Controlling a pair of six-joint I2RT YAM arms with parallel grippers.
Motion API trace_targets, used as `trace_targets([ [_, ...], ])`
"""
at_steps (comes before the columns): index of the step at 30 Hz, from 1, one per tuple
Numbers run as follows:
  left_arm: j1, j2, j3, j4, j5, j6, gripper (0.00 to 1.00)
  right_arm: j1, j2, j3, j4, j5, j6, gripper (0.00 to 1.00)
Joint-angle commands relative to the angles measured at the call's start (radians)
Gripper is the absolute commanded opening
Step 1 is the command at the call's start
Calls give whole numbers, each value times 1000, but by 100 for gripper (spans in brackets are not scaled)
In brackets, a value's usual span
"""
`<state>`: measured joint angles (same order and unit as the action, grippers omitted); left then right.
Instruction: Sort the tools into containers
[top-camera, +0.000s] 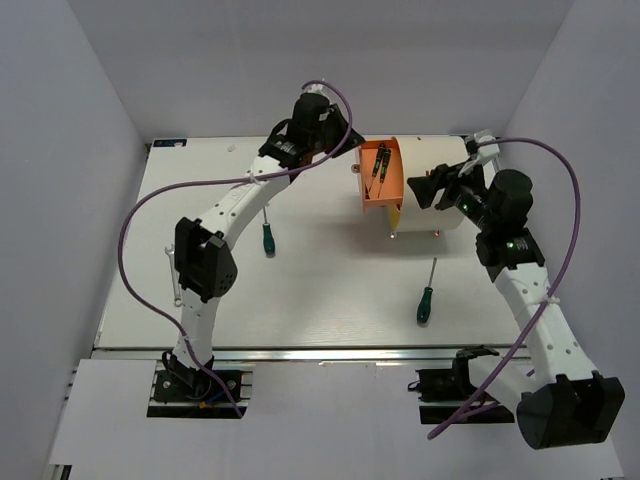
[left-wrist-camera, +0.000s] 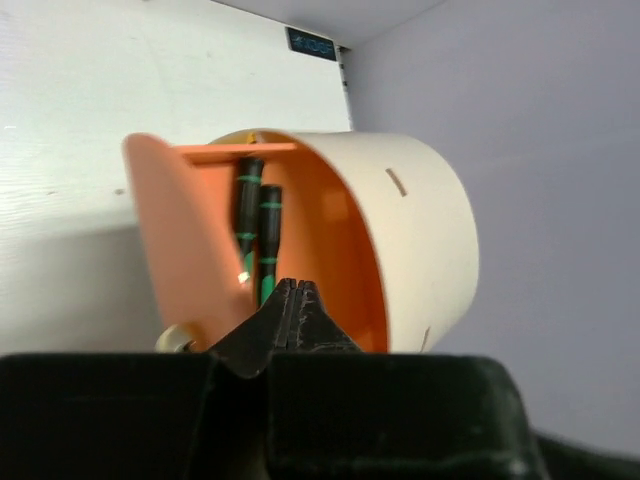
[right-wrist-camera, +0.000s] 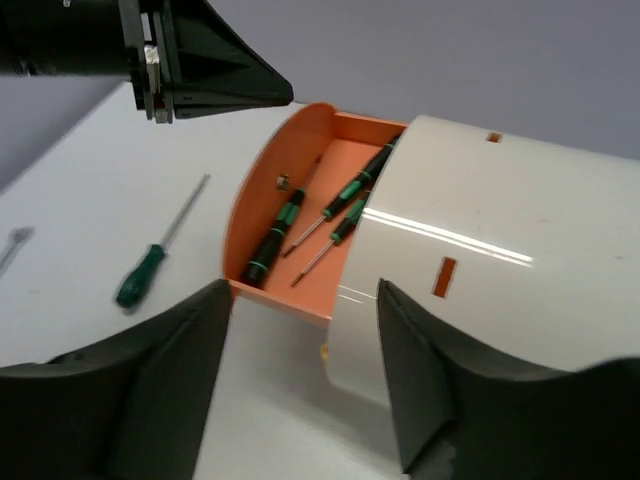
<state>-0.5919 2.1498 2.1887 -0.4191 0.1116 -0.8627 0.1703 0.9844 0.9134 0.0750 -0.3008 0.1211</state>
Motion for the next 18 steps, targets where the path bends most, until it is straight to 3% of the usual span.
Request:
trace_targets([
  [1,47,-206,-119,65,-82,122,5,-55,80,126,-21,-218,107,70],
  [4,118,-316,-335,92,-23,126,28,-101,152,212,-35,-291,207,76],
  [7,164,-399,-550,213,42,137,53,-115,189,266,-44,-237,194,75],
  [11,178,-346,-577,258,175,134,59,-150,307,415,-235,-129,186,72],
  [18,176,-205,-543,381,357,96,63,-294,425,501,-276,-50,109,73],
])
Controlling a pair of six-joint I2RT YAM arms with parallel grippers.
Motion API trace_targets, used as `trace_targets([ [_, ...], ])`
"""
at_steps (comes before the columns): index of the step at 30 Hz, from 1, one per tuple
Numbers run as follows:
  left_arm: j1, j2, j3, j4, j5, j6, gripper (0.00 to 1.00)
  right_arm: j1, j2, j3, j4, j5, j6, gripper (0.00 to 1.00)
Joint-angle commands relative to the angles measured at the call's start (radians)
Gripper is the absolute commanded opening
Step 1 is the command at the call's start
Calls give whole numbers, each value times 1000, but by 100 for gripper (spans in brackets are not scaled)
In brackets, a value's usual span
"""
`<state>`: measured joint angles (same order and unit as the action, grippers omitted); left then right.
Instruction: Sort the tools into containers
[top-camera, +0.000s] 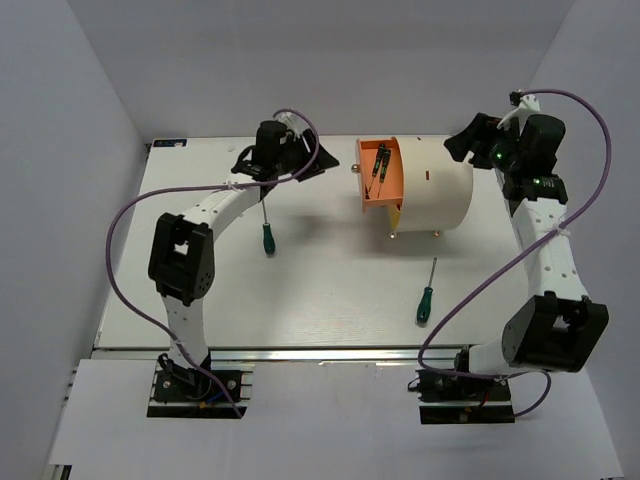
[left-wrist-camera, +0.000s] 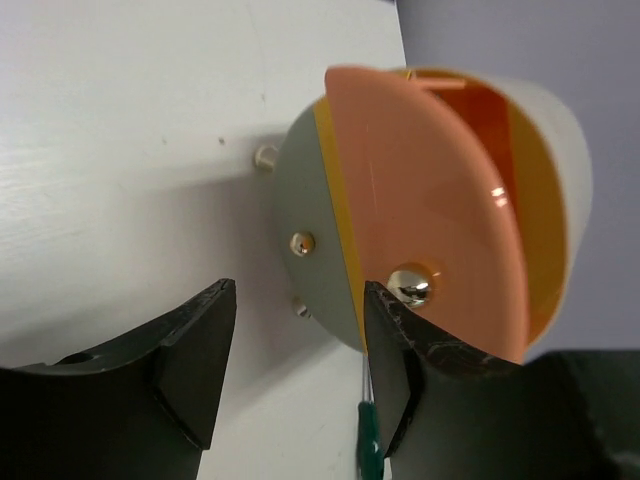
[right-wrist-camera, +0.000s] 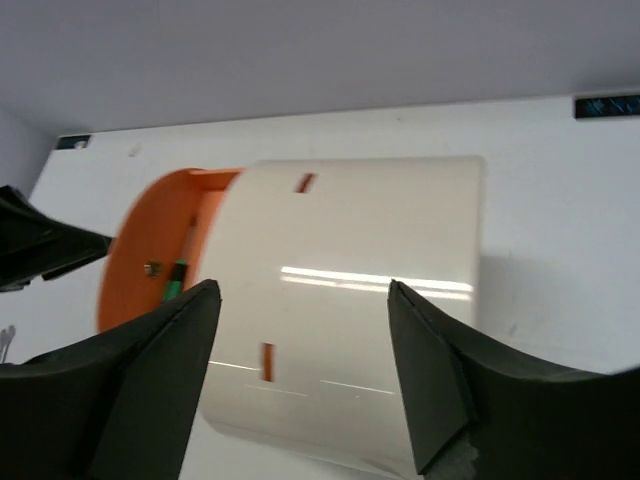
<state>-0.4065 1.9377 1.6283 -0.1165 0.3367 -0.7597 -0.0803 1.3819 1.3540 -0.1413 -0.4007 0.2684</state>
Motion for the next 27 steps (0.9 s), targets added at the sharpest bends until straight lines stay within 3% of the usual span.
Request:
trace_targets([
  [1,-8,20,24,89,152,-10,64,-61,69,95,-75,28,-37,77],
  [6,-8,86,41,179,266,-44,64,-145,182,154,-115,-78,-11,79],
  [11,-9,115,28,287,341,-105,64,-150,249,171,-147,-154,5,65],
  [16,-23,174,97,311,378,-133,64,-150,290,149,-146,-245,23,43],
  [19,-38,226,157,314,403,-154,64,-150,296,132,-135,-280,43,35],
  [27,-86,388,378,293,456,-208,64,-150,302,128,-127,-296,52,33],
])
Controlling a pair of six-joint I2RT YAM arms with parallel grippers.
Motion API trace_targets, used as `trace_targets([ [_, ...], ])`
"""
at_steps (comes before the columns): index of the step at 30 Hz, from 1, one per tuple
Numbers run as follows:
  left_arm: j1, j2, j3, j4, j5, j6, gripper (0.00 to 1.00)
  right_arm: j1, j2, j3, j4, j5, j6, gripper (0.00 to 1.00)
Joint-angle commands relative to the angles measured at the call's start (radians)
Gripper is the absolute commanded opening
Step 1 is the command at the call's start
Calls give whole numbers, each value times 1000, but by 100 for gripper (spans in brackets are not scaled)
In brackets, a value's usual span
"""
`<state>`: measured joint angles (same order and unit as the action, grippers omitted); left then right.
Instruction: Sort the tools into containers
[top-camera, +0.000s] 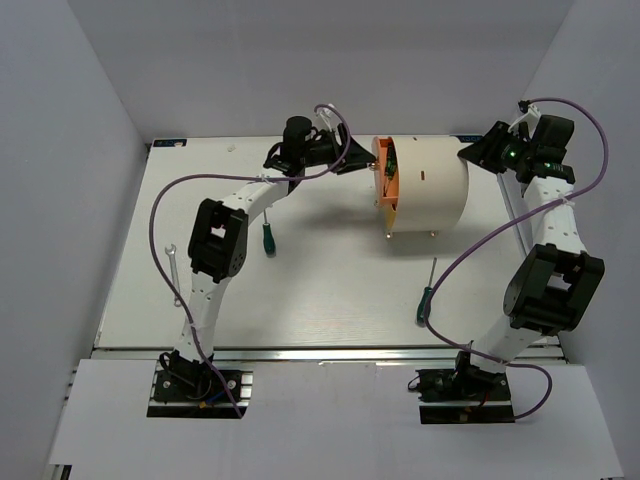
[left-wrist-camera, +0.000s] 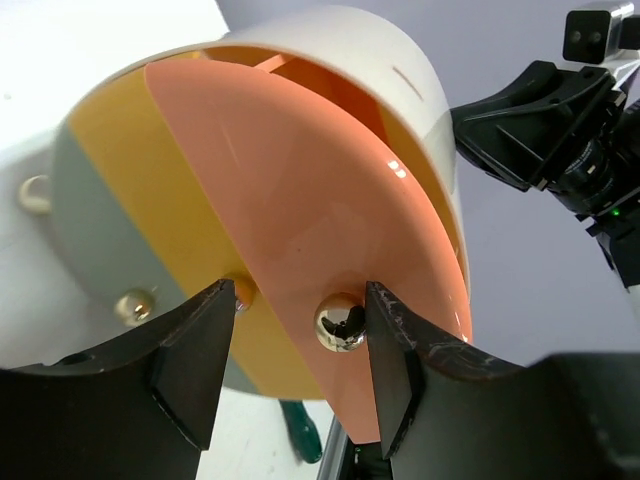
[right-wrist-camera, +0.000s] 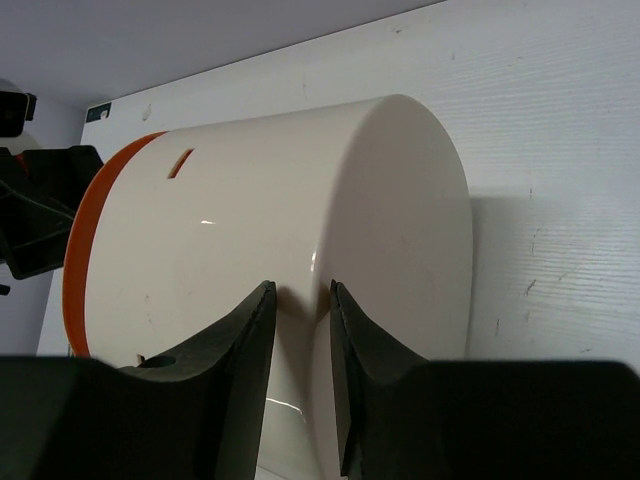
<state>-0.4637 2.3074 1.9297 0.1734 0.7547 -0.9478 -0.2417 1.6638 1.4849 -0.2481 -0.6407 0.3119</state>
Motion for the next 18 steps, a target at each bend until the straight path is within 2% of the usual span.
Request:
trace_targets([
  [1,-33,29,93,6,38,-31,64,12,22,-5,-22,-56,9,32],
  [9,-58,86,141,58,29,-80,61,12,25,-9,-26,-48,6,32],
  [10,-58,92,150,61,29,-88,59,12,25,-9,-28,-50,6,31],
  [12,-62,113,175,70,29,-100,46,12,27,-12,-26,-45,6,31],
  [14,-66,125,184,101,40,-132,40,12,27,-14,-29,-43,3,32],
  [16,-69,130,177,126,41,-152,41,12,27,-15,-31,-37,0,32],
  [18,-67,109,135,135,28,-155,50,12,27,-14,-36,-31,-7,33],
])
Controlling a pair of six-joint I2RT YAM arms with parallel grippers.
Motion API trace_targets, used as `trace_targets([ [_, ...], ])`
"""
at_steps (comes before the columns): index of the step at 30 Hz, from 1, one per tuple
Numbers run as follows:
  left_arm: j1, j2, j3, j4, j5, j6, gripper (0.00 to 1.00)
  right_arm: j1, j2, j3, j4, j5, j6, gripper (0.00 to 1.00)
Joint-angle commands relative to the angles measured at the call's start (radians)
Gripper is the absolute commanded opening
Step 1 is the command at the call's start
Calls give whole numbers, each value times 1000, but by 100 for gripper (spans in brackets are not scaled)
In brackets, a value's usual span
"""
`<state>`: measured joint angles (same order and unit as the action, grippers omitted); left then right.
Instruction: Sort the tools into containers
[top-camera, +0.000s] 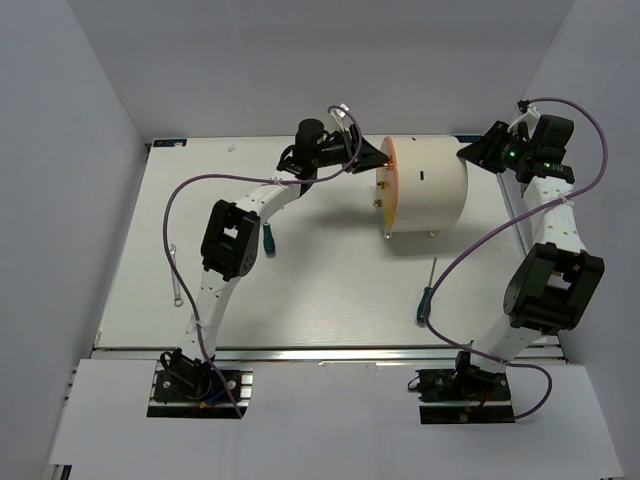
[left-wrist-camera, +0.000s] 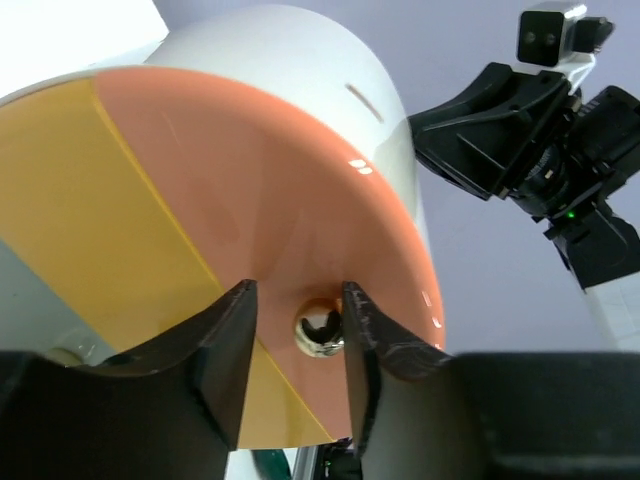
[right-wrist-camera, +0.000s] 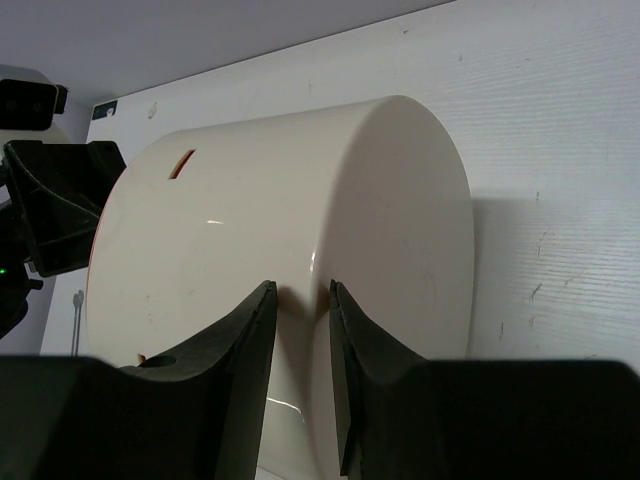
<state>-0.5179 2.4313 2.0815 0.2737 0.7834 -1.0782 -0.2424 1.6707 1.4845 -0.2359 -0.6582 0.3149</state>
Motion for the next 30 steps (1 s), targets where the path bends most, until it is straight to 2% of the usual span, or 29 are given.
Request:
trace_targets([
  [1,-13,-26,-33,33,-12,-19,52,12,20,-13,-49,-14,-13,33],
  [4,-5,-54,-83,35,-38,-15,57,11,20,-13,-51,-12,-16,33],
  [8,21,-101,-152,24,-81,-6,57,9,21,-13,-52,-9,-16,33],
  [15,39,-152,-209,-95,-174,50,58,5,27,-16,-54,-8,-17,34],
  [17,39,-147,-216,-84,-164,49,63,5,26,-16,-54,-8,-20,34],
  [20,38,-138,-202,-51,-135,44,63,3,27,-16,-54,-8,-20,34],
  [30,32,-91,-173,-117,-98,43,62,3,27,-18,-57,-4,-23,34],
])
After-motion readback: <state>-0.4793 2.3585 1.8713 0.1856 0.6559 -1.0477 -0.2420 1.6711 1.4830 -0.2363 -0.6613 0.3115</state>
